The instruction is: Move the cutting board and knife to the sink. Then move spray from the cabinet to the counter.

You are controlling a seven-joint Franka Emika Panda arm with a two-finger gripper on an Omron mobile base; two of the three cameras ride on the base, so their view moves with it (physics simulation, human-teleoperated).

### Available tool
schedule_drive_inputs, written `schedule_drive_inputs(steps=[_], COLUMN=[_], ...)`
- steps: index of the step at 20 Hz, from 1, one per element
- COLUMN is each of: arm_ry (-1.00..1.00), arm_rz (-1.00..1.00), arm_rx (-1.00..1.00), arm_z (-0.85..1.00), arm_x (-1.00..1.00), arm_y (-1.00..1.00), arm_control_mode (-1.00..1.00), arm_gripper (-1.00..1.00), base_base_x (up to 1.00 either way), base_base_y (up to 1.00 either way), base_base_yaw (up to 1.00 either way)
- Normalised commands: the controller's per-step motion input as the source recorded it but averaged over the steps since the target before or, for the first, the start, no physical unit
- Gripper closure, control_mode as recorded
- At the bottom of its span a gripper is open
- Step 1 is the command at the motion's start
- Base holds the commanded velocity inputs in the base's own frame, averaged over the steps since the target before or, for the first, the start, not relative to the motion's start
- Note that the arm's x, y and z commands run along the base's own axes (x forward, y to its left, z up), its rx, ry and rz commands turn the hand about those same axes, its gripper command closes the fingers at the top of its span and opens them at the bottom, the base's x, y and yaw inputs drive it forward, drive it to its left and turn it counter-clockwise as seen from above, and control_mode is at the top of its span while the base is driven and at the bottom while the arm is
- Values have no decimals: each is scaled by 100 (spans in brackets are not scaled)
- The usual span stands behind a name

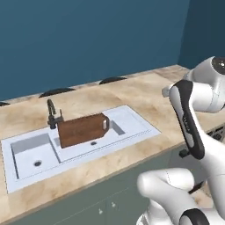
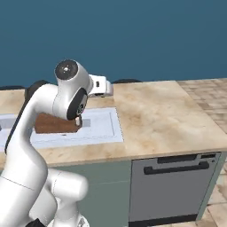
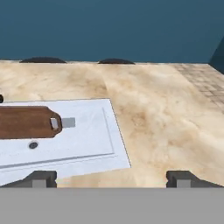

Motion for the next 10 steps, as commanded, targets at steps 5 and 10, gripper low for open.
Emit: schedule_drive_inputs(steps=[5, 10], arm_ry=[0, 0], arm_rz=[0, 0], arm_rx=[0, 0], arm_z=[0, 0], arm_x=[0, 0], arm_y=[0, 0], arm_control_mode=[100, 100], arm_gripper=[-100, -100], base_base_x=[-20, -23], base_base_y=[-62, -59], base_base_yaw=[-54, -56])
